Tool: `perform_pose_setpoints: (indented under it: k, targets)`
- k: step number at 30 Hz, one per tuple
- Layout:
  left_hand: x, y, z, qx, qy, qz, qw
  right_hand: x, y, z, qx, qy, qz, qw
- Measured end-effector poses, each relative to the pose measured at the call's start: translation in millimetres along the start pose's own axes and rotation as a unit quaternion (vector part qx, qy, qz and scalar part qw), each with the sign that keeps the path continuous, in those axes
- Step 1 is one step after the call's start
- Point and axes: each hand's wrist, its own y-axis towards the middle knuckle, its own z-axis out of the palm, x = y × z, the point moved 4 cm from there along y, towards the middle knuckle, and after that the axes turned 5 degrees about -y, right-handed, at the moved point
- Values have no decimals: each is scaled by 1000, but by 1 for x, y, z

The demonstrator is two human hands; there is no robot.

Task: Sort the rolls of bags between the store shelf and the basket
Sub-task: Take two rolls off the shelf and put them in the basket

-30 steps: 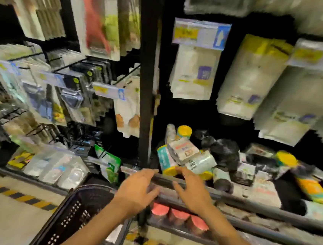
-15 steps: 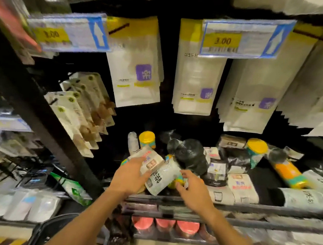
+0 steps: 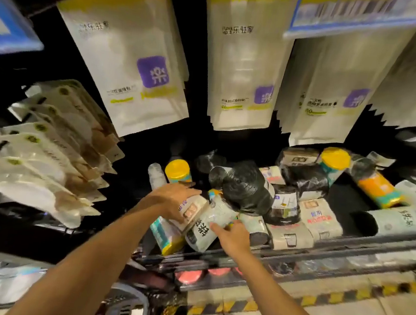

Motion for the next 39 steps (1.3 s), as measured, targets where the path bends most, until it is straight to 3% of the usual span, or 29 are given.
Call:
perform_pose_setpoints:
  k: [2, 10, 14, 18, 22, 25, 28, 30, 36, 39]
  targets:
    - [3, 13, -4, 19, 58, 14, 998, 1, 4, 7, -28, 27, 25, 999]
    - [4, 41, -5, 66, 91, 46, 993, 4, 14, 18, -119, 104, 53, 986]
    - [19, 43, 3, 61, 16, 17, 998, 0, 17, 21, -143, 113, 68, 981]
    - [35, 34, -6, 87, -63, -77, 991, -1, 12, 21, -155, 103, 50, 981]
    - [50, 18, -12, 38, -171, -135, 975, -1, 6, 12, -120, 88, 19, 989]
    - [58, 3, -3, -24, -350, -221, 910, 3, 3, 4, -95, 62, -25, 993]
    - [71, 9, 27, -145, -546, -289, 773, 9, 0, -4, -75, 31, -63, 995]
    - [59, -7, 34, -182, -609, -310, 707, 12, -2, -8, -57, 20, -74, 995]
    - [29, -47, 55, -247, -665, -347, 613, 12, -4, -25, -4, -16, -116, 993]
    - [10, -66, 71, -244, -736, -323, 543, 12, -6, -36, 23, -25, -132, 991]
